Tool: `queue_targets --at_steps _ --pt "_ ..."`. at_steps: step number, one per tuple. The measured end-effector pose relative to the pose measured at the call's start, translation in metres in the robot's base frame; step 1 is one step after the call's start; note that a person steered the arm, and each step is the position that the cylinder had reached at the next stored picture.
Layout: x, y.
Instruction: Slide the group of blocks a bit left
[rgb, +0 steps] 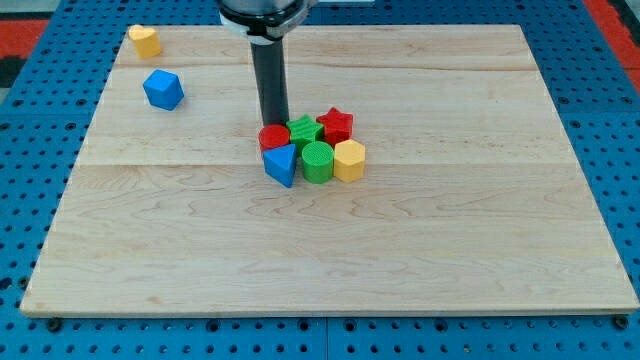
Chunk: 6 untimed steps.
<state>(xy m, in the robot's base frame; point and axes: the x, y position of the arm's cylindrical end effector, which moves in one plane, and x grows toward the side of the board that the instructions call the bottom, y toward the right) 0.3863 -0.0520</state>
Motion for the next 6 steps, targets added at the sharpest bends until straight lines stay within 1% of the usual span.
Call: queue_targets --at_steps 1,2,3,4,5,6 --pt "0.000 0.000" --pt "-0.009 -0.014" --pt "-0.038 0.037" --pt "-0.057 0.137" --pt "-0.001 0.125" --pt "0.032 0.111"
